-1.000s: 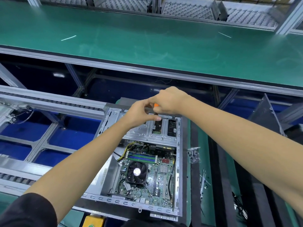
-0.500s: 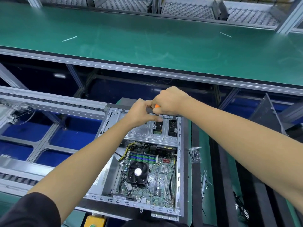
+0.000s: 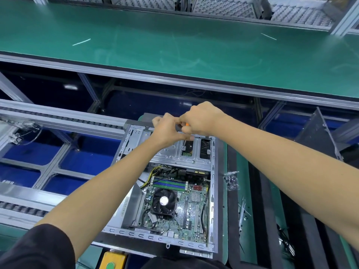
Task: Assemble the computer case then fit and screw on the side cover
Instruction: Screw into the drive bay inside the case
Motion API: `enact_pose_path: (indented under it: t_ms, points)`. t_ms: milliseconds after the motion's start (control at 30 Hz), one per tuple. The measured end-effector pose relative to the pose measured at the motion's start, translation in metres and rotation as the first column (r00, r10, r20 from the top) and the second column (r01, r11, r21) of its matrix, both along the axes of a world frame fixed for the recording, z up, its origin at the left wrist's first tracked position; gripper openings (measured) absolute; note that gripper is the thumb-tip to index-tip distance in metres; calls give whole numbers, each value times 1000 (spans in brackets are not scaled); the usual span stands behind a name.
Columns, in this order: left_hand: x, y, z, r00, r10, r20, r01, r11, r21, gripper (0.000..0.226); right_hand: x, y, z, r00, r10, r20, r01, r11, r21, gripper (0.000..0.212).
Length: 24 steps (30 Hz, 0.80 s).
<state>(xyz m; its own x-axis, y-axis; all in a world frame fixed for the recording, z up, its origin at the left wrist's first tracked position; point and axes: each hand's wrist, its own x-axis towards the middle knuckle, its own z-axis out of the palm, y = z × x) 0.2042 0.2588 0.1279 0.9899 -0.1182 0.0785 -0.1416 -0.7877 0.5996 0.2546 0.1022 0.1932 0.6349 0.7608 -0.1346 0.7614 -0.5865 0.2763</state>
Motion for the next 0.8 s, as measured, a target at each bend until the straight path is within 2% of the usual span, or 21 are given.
enact_pose_path:
  t_ms: [133, 200, 300, 367, 467, 533, 667, 800]
  points:
    - [5, 4, 1, 998, -59, 23, 59, 998, 14, 26, 4, -8, 3, 996, 87, 5, -87, 996, 30, 22]
    - [5, 7, 2, 993, -120, -3, 120, 992, 34, 24, 7, -11, 5, 988, 153, 2, -153, 988, 24, 14]
    - [4, 7, -1, 994, -108, -22, 108, 994, 16, 25, 4, -7, 4, 978, 204, 43, -204, 979, -1, 32]
    - [3, 8, -4, 995, -99, -18, 99, 995, -7, 23, 2, -5, 3, 986, 164, 30, -164, 986, 3, 37]
    - [-3, 7, -8, 998, -62, 16, 63, 997, -50, 37, 1, -4, 4, 992, 122, 21, -122, 993, 6, 32]
    - [-5, 3, -11, 998, -28, 64, 29, 999, -22, 45, -1, -2, 2, 995, 99, 24, -98, 995, -28, 23]
    - [1, 3, -17, 998, -50, 48, 51, 998, -35, 23, 0, -4, 2, 997, 52, 58, -49, 998, -45, 30]
    - [5, 9, -18, 996, -93, -7, 92, 991, -100, 27, -1, -3, 4, 984, 177, -17, -177, 984, 12, 25]
